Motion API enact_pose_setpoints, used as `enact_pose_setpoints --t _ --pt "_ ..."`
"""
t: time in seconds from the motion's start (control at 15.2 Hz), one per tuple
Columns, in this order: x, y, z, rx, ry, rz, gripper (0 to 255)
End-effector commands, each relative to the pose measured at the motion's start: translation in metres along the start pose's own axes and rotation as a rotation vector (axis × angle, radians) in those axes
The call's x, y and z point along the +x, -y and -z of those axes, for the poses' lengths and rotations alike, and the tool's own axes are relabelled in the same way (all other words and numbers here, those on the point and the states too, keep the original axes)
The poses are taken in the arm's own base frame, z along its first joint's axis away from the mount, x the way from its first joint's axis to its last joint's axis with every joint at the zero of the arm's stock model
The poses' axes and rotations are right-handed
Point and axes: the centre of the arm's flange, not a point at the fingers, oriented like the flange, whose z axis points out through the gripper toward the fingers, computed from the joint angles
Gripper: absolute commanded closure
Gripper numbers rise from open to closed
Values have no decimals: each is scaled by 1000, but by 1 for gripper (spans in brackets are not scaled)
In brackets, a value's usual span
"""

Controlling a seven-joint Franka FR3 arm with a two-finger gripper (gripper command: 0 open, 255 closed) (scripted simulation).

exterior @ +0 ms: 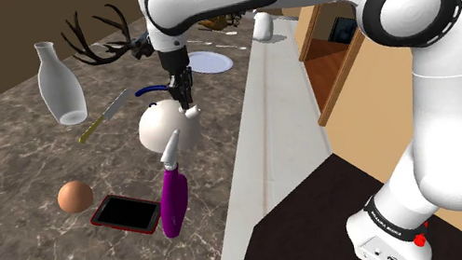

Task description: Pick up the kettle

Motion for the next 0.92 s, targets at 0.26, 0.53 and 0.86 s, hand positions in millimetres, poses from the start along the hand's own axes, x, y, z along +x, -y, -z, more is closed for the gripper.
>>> enact_pose_setpoints --t 0.26,0.53,0.86 --pt "-6 0 24 0 0 0 255" --pt "-11 0 45 0 0 0 255" --pt "-17 0 71 0 0 0 255"
